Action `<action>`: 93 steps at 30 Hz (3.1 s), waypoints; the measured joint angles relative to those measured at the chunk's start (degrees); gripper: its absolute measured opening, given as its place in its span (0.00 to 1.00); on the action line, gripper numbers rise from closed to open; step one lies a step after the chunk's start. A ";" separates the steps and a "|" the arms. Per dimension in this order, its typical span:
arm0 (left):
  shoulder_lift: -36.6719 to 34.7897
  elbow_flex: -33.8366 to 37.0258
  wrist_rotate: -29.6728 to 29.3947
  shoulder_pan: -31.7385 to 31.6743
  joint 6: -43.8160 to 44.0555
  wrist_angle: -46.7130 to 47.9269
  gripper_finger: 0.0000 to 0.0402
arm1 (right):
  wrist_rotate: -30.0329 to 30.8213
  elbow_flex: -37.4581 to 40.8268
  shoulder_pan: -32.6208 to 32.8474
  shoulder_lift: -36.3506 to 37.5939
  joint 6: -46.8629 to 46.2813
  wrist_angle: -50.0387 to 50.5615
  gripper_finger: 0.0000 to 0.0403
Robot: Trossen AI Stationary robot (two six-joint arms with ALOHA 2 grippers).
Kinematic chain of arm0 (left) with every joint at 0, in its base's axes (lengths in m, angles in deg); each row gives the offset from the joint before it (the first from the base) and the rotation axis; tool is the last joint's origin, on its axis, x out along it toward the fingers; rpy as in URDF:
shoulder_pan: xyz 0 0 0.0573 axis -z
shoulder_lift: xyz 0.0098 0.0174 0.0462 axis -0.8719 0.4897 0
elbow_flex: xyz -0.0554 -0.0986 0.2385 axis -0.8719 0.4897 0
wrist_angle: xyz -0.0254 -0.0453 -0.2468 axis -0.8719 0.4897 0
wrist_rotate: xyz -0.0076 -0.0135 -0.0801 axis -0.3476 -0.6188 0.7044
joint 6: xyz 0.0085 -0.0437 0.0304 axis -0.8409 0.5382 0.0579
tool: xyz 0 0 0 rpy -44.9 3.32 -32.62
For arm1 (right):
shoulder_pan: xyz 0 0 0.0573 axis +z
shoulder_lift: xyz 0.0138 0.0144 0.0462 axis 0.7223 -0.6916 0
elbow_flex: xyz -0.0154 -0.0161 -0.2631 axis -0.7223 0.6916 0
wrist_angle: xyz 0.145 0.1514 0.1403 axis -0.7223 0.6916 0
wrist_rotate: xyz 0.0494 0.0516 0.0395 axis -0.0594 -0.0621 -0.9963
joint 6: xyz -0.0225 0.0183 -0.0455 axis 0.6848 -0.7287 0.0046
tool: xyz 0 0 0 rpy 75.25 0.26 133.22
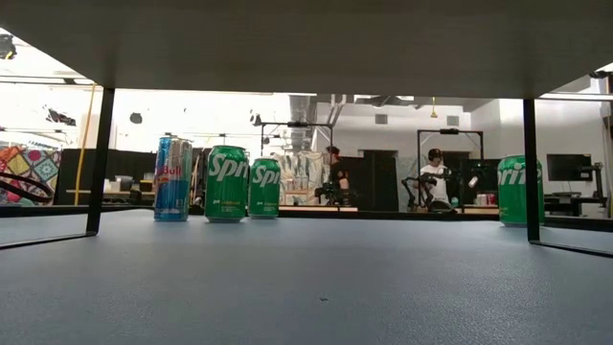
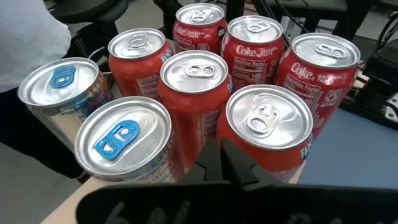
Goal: Place canned beverage on shelf
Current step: Adjust the red soda can on the shelf
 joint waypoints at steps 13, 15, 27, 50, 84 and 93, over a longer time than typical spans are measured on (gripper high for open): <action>0.00 0.02 -0.02 0.00 0.00 -0.15 0.00 | -1.64 0.05 -0.23 -3.58 -1.08 -1.66 0.00; 0.00 0.02 -0.02 0.00 0.00 -0.17 0.00 | -1.57 0.07 -0.28 -3.58 -1.06 -1.60 0.00; 0.00 0.02 -1.22 0.00 -0.22 -0.17 0.00 | -0.87 0.07 -1.13 -3.58 -1.50 -2.21 0.00; 17.43 -3.08 -10.43 17.92 -11.68 -1.95 0.00 | 25.28 -6.14 2.77 15.01 -9.25 23.74 0.00; 50.69 -20.72 -18.07 34.92 13.30 -0.73 0.00 | 46.78 -6.03 15.16 20.97 -18.11 30.56 0.00; 54.31 -20.72 -18.43 35.35 18.01 -4.23 0.00 | 46.77 -6.03 18.42 20.92 -18.06 30.64 0.00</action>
